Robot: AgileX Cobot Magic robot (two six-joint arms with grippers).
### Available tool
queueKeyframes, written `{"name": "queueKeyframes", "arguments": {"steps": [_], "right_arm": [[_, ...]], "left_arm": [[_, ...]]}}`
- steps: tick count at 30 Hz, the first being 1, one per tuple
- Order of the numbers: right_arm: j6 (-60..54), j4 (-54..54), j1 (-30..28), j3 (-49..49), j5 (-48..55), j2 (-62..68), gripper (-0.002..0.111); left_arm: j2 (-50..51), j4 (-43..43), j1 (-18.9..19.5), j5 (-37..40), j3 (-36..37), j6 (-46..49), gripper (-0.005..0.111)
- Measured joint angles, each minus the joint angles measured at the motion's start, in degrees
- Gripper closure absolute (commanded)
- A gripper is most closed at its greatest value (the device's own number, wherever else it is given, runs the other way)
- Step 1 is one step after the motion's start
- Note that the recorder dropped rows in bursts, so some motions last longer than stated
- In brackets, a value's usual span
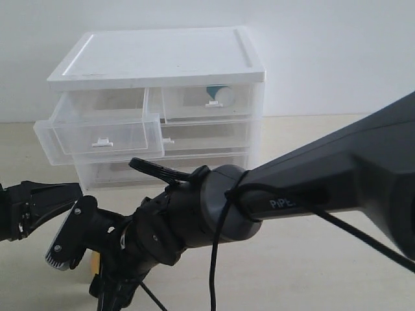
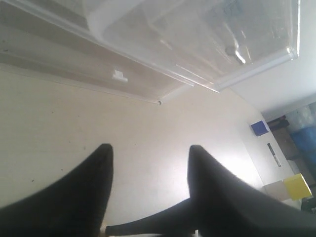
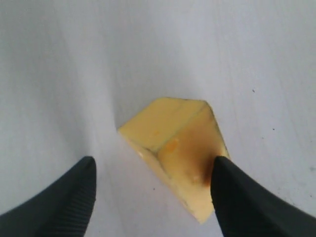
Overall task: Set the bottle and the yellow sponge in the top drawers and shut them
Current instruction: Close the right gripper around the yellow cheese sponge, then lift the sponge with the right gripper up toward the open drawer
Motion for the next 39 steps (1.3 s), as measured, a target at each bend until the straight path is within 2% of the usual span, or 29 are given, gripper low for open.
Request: {"name": "queueKeyframes", "arguments": {"steps": [22, 28, 36, 38, 39], "right_arm": [[-4.08, -5.84, 0.00, -5.76, 3.69, 0.36, 0.050], [-5.71, -5.84, -0.10, -5.76, 4.03, 1.76, 0.069], [-6.75, -6.08, -0.20, -5.89, 3.33, 2.49, 0.069], [-6.75, -6.08, -0.20, -5.89, 3.33, 2.49, 0.065], [-6.75, -6.08, -0.20, -5.89, 3.33, 2.49, 0.060]], "left_arm": [[0.00, -0.16, 0.00, 0.00, 0.00, 0.05, 0.062], [0.00, -0.27, 0.00, 0.00, 0.00, 0.05, 0.062], [0.00, -0.27, 0.00, 0.00, 0.00, 0.05, 0.062], [0.00, -0.27, 0.00, 0.00, 0.00, 0.05, 0.062], [0.00, -0.27, 0.00, 0.00, 0.00, 0.05, 0.062]]}}
